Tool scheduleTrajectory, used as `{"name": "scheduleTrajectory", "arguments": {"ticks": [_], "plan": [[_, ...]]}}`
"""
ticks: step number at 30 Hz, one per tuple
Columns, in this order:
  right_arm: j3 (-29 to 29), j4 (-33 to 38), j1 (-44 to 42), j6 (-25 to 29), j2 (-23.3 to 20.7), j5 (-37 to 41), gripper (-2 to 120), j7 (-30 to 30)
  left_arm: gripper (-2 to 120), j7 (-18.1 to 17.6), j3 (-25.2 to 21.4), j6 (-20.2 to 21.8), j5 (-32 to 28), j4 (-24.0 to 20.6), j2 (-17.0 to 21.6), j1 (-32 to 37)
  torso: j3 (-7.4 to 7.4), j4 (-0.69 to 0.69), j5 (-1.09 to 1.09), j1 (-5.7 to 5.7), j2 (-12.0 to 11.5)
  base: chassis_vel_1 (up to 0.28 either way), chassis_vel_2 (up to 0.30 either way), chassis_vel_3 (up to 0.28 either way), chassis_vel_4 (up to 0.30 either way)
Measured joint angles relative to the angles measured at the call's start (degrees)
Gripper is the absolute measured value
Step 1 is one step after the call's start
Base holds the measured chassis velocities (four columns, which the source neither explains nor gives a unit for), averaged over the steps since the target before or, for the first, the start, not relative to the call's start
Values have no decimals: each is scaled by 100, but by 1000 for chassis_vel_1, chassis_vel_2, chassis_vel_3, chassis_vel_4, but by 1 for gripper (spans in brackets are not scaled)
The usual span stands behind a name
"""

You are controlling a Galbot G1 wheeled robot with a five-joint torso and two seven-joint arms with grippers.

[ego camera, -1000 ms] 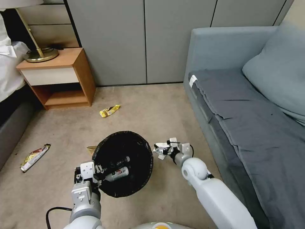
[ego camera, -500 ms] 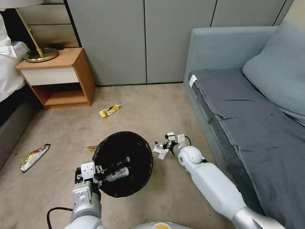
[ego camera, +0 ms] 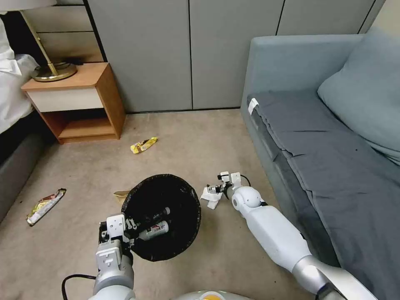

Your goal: Pick up the trash bin, then pick up the garbage from the floor and place it into the trash bin.

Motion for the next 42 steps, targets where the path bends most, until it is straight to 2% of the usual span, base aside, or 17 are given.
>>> {"name": "scheduleTrajectory", "arguments": {"ticks": [21,42], "plan": [[391,-1128,241,165,486,-533,100,-140,1,-13,5,-54,81,7,-42,74,0,0,0,0,0,0,0,0,0],[717,-1633,186,287,733,-1011,100,-289,1,-17,27,-91,141,-39,-58,157,0,0,0,-1,0,0,0,0,0]]}}
